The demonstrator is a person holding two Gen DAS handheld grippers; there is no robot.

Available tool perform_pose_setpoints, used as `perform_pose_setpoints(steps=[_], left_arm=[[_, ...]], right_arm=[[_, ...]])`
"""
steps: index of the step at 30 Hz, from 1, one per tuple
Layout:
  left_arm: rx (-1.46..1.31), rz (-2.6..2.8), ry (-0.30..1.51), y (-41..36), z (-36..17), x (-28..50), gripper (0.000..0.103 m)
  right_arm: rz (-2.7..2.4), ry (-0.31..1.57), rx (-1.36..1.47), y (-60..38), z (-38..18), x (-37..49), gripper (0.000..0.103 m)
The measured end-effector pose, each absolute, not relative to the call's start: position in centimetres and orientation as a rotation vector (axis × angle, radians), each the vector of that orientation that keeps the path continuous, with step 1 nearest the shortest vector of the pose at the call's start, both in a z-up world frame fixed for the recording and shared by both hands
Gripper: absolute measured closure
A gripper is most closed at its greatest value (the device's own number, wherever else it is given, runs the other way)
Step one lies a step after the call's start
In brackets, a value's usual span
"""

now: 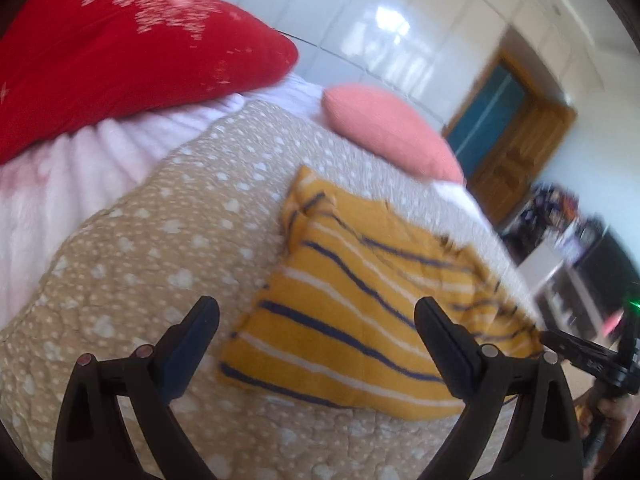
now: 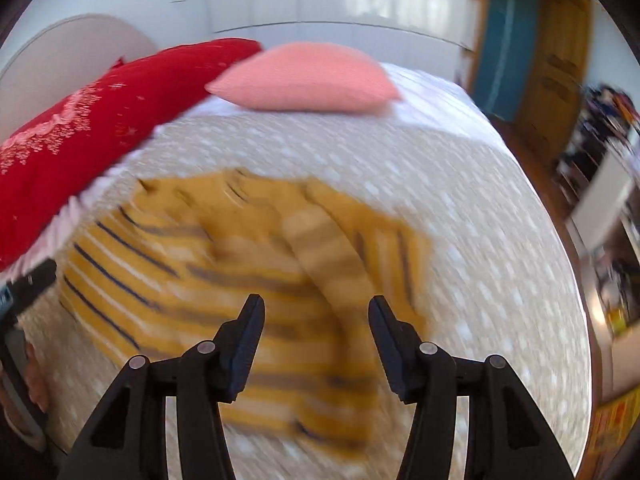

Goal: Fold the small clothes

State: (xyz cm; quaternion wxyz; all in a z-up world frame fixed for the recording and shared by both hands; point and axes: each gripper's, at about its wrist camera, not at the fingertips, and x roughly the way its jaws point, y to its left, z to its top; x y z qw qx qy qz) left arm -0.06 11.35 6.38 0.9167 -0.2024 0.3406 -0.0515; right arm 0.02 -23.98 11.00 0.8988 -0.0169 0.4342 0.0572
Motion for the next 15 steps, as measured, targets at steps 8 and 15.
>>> perform_pose_setpoints(steps=[8, 15], left_arm=[[-0.359, -0.026, 0.851, 10.5, 3.5, 1.8, 0.005], [-0.327, -0.009, 0.846, 9.9, 3.5, 1.5, 0.005]], right_arm=[[0.169, 0.98, 0.001, -27.2, 8.1, -1.6, 0.096], [-0.173, 0.931, -0.006, -33.8, 10.5, 0.3, 0.094]])
